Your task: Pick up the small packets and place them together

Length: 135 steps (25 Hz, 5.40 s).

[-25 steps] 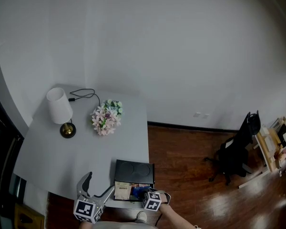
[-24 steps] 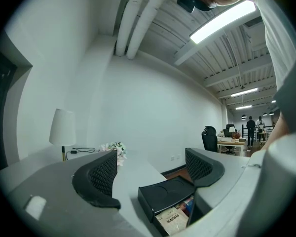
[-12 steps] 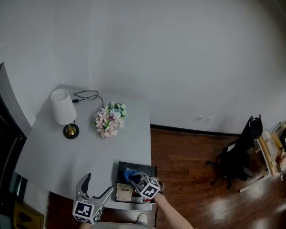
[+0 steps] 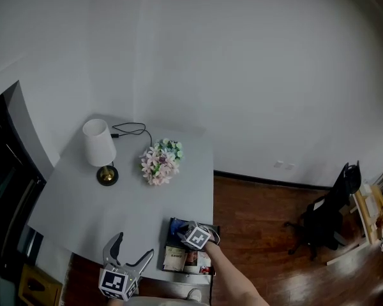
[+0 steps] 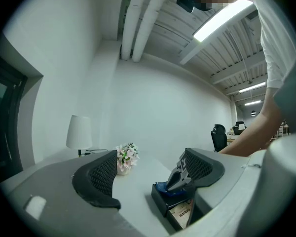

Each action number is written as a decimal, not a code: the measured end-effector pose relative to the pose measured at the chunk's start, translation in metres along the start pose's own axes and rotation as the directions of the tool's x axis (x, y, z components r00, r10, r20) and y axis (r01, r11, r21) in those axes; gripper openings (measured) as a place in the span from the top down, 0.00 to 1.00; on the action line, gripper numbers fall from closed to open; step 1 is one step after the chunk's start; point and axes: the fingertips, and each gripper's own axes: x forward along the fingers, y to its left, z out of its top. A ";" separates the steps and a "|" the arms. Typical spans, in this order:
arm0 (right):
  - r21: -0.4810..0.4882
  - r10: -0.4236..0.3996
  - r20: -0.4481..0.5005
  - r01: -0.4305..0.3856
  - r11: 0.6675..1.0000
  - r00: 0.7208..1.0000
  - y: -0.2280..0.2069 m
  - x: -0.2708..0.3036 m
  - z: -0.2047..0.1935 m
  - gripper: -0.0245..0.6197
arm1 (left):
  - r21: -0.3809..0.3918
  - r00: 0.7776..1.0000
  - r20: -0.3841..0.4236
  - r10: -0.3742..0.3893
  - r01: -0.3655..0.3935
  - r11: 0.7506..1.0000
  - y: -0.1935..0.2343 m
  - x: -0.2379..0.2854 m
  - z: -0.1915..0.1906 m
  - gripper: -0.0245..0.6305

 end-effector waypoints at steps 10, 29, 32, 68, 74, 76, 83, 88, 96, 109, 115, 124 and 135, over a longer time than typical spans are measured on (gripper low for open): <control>-0.141 -0.034 0.075 0.044 0.989 0.997 0.002 -0.021 0.023 0.41 | -0.006 1.000 0.001 -0.028 0.028 1.000 -0.006 0.006 -0.001 0.31; 0.524 -0.624 0.657 0.338 0.782 0.423 0.029 -0.300 0.022 0.42 | -0.011 0.978 0.113 -0.178 0.180 0.984 -0.043 0.044 0.036 0.31; 0.541 -0.626 0.649 0.316 0.779 0.432 0.040 -0.299 0.008 0.42 | 0.000 0.973 0.107 -0.206 0.207 0.978 -0.055 0.047 0.035 0.31; 0.655 0.004 -0.233 0.154 0.740 0.973 0.085 -0.021 -0.151 0.69 | 0.006 0.995 0.036 -0.097 0.097 0.995 -0.033 0.030 0.009 0.30; 0.534 -0.021 -0.314 0.195 0.823 0.949 0.090 -0.009 -0.141 0.76 | -0.008 0.995 0.034 -0.091 0.091 0.996 -0.029 0.029 0.009 0.30; 0.530 -0.035 -0.303 0.199 0.825 0.952 0.091 -0.014 -0.142 0.95 | -0.006 0.995 0.033 -0.089 0.089 0.996 -0.027 0.029 0.009 0.30; 0.609 -0.084 -0.197 0.189 0.770 0.977 0.093 -0.063 -0.139 0.95 | -0.027 0.996 0.031 -0.083 0.084 0.996 -0.025 0.031 0.005 0.30; 0.698 -0.075 -0.069 0.102 0.709 0.995 0.099 -0.077 -0.131 0.96 | -0.024 0.994 0.026 -0.103 0.104 0.994 -0.032 0.035 0.002 0.30; 0.612 -0.095 -0.096 0.134 0.779 0.991 0.093 -0.042 -0.118 0.89 | -0.007 0.993 0.026 -0.114 0.114 0.993 -0.036 0.035 0.005 0.30; 0.521 -0.090 -0.218 0.194 0.831 0.972 0.087 -0.010 -0.127 0.75 | -0.017 0.997 0.016 -0.080 0.080 0.997 -0.022 0.025 0.000 0.30; 0.582 -0.106 -0.184 0.195 0.789 0.977 0.084 -0.016 -0.142 0.96 | -0.016 0.996 0.008 -0.093 0.093 0.996 -0.026 0.026 -0.002 0.30; 0.729 -0.150 0.053 0.065 0.682 0.987 0.095 -0.071 -0.120 0.96 | -0.024 0.995 0.000 -0.102 0.102 0.994 -0.030 0.029 -0.006 0.30; 0.595 -0.044 0.037 0.013 0.804 0.998 0.114 -0.019 -0.095 0.37 | -0.011 0.992 -0.008 -0.129 0.129 0.992 -0.038 0.034 -0.007 0.30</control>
